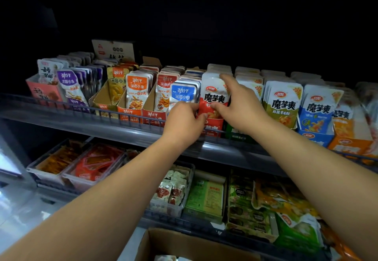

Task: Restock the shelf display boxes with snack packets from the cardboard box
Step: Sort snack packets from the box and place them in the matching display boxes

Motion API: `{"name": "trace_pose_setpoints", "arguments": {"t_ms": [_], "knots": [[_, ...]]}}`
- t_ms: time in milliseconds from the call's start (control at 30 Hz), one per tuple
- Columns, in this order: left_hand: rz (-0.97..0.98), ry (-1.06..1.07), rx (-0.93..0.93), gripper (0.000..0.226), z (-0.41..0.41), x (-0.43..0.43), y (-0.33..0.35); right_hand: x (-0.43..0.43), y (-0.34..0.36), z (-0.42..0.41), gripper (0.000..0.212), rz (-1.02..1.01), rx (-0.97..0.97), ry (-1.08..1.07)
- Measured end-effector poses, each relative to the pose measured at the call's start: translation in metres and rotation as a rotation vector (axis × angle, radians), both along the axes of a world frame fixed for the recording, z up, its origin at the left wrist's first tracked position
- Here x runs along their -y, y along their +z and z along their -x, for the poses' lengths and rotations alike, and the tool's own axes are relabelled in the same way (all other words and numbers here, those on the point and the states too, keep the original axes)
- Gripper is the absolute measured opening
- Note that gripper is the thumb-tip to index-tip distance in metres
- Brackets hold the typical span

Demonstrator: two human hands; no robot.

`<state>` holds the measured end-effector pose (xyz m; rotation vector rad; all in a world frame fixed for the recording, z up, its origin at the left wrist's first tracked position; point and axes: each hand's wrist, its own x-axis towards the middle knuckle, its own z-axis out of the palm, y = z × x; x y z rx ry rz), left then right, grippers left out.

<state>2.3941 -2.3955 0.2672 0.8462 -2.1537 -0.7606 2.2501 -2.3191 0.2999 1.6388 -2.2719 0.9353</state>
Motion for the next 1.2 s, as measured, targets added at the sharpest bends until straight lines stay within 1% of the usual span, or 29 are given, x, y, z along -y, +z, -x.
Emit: {"name": "trace_pose_setpoints", "arguments": {"t_ms": [100, 167, 233, 333, 533, 667, 767, 900, 967, 1067, 1133, 1200], "knots": [[-0.008, 0.009, 0.008, 0.032, 0.0, 0.0, 0.002, 0.0, -0.003, -0.002, 0.083, 0.037, 0.016, -0.005], [-0.024, 0.025, -0.004, 0.025, 0.0, 0.0, 0.003, -0.004, -0.006, -0.004, 0.085, 0.016, -0.004, 0.003], [-0.033, 0.039, -0.032, 0.019, 0.001, 0.001, 0.002, -0.009, -0.009, -0.006, 0.086, -0.026, -0.052, 0.011], [-0.03, 0.06, -0.039, 0.021, 0.003, 0.002, 0.0, -0.012, -0.005, -0.002, 0.082, -0.047, -0.134, -0.026], [-0.087, 0.07, -0.039, 0.037, 0.004, 0.007, 0.001, -0.001, 0.002, 0.0, 0.081, -0.012, -0.07, -0.059], [-0.071, 0.072, -0.051, 0.033, 0.004, 0.007, 0.003, -0.001, -0.001, -0.003, 0.087, 0.066, -0.028, -0.081], [-0.076, 0.078, -0.091, 0.025, 0.002, 0.005, 0.0, -0.01, -0.003, -0.005, 0.09, 0.143, -0.042, -0.08], [-0.08, 0.056, -0.151, 0.021, 0.0, 0.002, -0.001, -0.029, -0.009, -0.007, 0.087, 0.141, -0.067, -0.067], [-0.085, 0.046, -0.167, 0.022, -0.001, 0.002, 0.0, -0.038, -0.012, -0.009, 0.079, 0.137, -0.045, -0.087], [-0.07, 0.034, -0.182, 0.028, -0.005, 0.0, -0.003, -0.051, -0.017, -0.016, 0.052, 0.118, 0.007, -0.085], [-0.061, 0.031, -0.201, 0.028, -0.009, -0.002, -0.005, -0.058, -0.023, -0.023, 0.034, 0.085, 0.031, -0.041], [-0.048, 0.041, -0.206, 0.025, -0.015, -0.005, -0.008, -0.065, -0.035, -0.031, 0.023, 0.048, 0.068, 0.024]]}}
